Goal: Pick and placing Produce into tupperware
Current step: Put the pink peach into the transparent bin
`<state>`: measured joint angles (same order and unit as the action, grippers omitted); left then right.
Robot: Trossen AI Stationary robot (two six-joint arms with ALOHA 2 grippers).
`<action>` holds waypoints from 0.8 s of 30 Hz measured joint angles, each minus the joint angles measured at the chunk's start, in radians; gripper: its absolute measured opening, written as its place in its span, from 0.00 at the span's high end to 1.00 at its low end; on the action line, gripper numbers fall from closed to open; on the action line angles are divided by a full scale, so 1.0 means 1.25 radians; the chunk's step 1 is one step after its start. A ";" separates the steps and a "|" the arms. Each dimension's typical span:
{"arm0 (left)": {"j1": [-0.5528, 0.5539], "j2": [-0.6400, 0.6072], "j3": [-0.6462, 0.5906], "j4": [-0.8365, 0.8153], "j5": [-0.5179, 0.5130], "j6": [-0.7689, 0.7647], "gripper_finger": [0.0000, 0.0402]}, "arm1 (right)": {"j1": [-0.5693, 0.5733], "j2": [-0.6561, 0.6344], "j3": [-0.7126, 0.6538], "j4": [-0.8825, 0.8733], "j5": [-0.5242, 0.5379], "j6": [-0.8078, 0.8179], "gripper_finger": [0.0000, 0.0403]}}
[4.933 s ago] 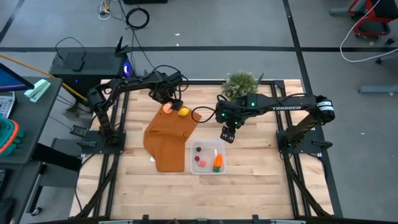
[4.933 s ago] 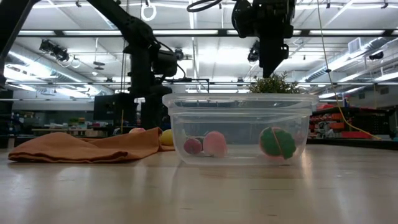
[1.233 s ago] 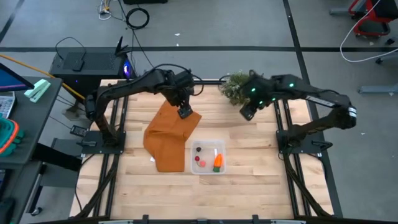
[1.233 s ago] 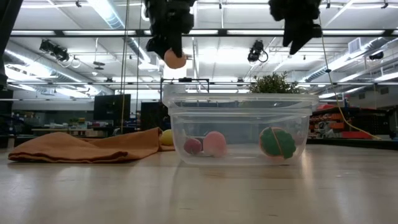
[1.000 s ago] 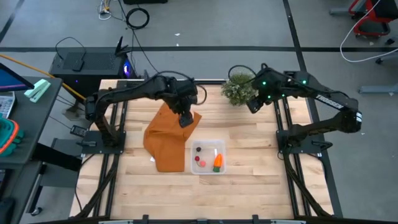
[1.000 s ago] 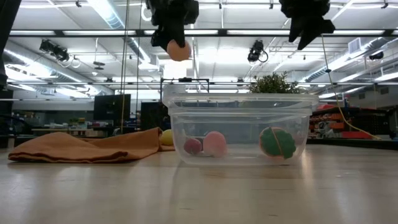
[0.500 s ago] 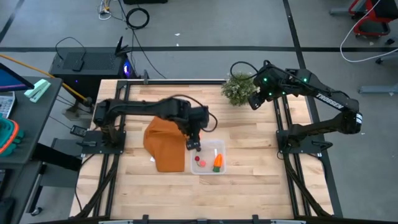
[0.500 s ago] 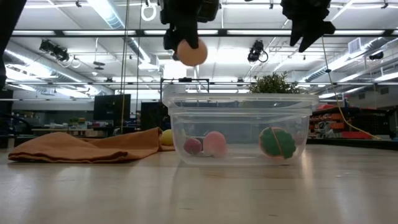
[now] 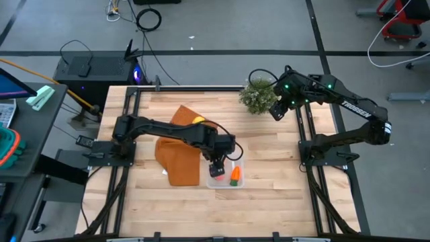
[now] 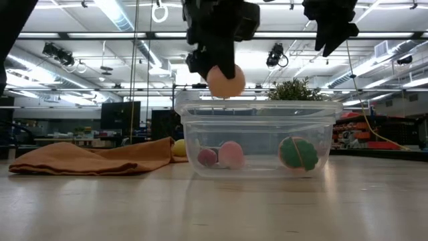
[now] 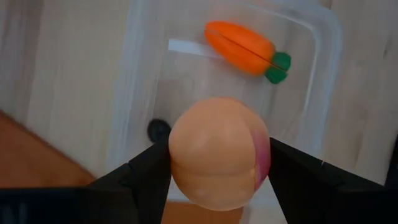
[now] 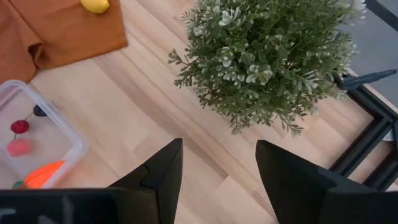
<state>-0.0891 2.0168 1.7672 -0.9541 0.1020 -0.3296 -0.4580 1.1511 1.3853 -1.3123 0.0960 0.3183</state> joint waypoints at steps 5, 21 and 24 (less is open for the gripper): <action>0.003 0.023 0.009 -0.001 0.020 0.012 0.37 | 0.000 0.000 0.000 0.000 0.001 -0.005 0.57; 0.015 0.161 0.196 -0.125 0.018 0.127 0.37 | 0.000 0.000 0.000 -0.003 0.002 -0.006 0.57; 0.015 0.181 0.197 -0.135 -0.004 0.134 0.38 | 0.000 0.000 0.000 -0.004 0.002 -0.006 0.57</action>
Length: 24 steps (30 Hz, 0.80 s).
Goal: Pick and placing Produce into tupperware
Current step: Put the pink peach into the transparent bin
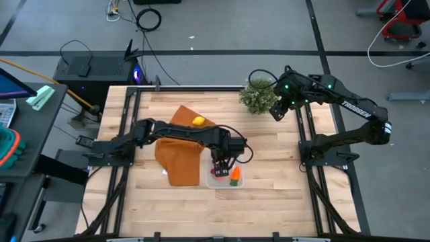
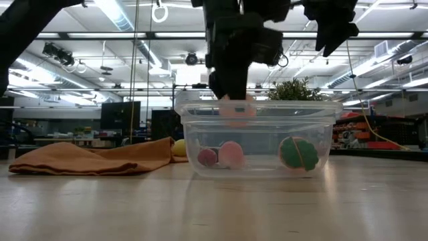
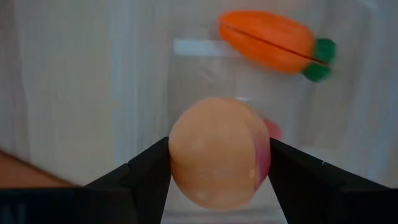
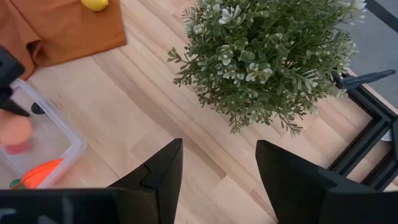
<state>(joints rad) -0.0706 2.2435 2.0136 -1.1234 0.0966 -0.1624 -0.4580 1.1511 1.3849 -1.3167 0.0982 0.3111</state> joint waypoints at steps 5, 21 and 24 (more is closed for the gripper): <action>-0.001 0.015 0.000 0.028 -0.024 0.002 0.37 | 0.000 0.000 0.000 0.001 0.000 0.001 0.57; -0.020 0.047 -0.001 0.058 -0.049 -0.016 0.37 | 0.000 0.000 0.000 0.001 0.000 0.001 0.57; -0.023 0.055 0.000 0.062 -0.055 -0.035 0.37 | 0.000 0.000 0.000 0.001 0.002 0.001 0.57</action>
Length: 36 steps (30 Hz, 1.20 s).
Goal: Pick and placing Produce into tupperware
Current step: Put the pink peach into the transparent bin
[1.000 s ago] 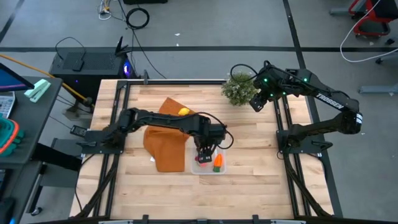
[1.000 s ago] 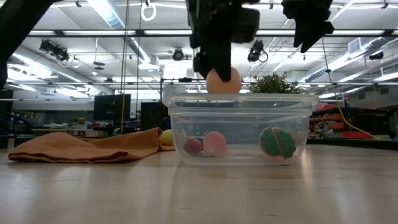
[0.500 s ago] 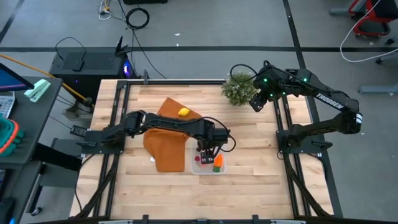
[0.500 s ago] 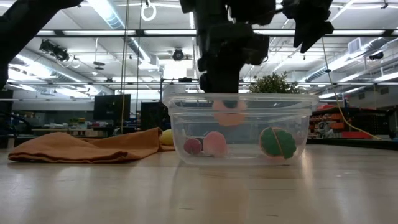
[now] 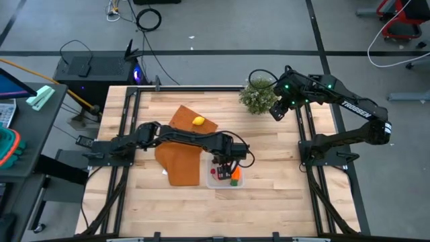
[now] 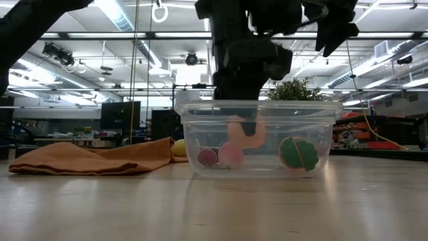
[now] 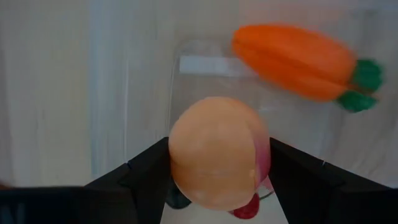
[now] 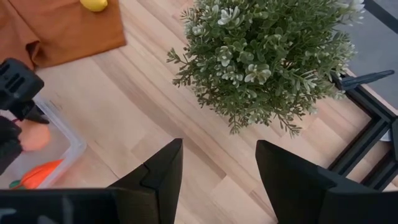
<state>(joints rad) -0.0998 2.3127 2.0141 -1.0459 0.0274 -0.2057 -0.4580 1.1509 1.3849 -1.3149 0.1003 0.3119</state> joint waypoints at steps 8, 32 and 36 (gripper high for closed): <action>-0.010 0.002 -0.001 -0.010 -0.055 -0.014 0.38 | 0.000 0.000 0.000 0.000 0.005 0.000 0.57; -0.035 0.032 -0.001 -0.015 -0.073 0.033 0.39 | 0.000 0.000 0.000 0.000 0.006 0.020 0.57; -0.036 0.032 -0.001 -0.009 -0.073 0.028 0.37 | 0.000 0.000 0.000 0.001 0.006 0.022 0.57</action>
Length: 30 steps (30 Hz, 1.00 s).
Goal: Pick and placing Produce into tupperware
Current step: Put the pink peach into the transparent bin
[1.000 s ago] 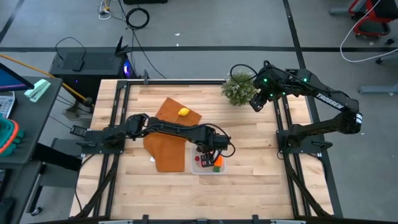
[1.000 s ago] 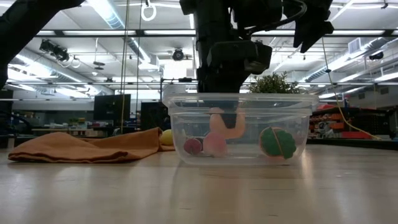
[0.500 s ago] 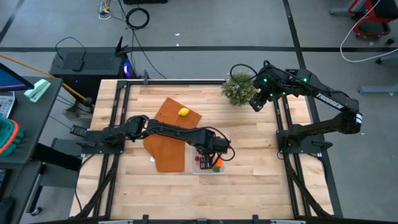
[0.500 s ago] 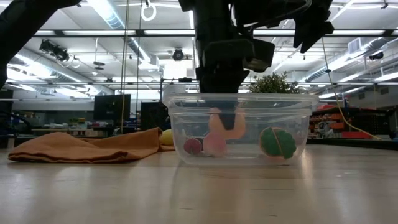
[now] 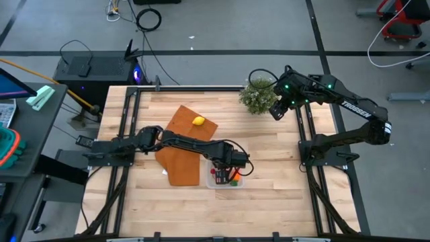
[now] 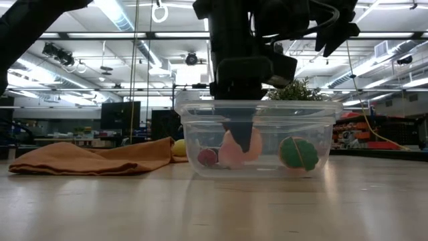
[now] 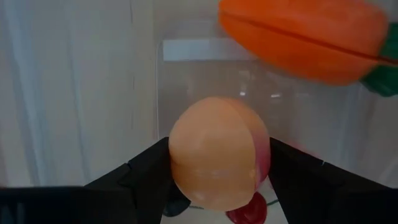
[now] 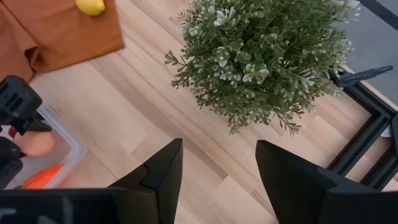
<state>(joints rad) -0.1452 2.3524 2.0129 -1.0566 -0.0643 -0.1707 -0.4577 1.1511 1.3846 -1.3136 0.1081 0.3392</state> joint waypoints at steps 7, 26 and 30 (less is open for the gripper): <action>-0.003 0.006 0.000 -0.012 0.000 0.000 0.37 | 0.000 0.000 0.000 0.001 0.000 0.003 0.57; -0.013 0.007 0.000 -0.008 -0.002 0.002 0.26 | 0.000 0.000 0.000 0.001 0.000 0.002 0.57; -0.013 0.007 0.000 -0.008 -0.002 0.001 0.21 | 0.000 0.000 0.000 0.001 0.000 0.002 0.57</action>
<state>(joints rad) -0.1614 2.3608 2.0129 -1.0664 -0.0666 -0.1696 -0.4576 1.1511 1.3846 -1.3125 0.1078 0.3413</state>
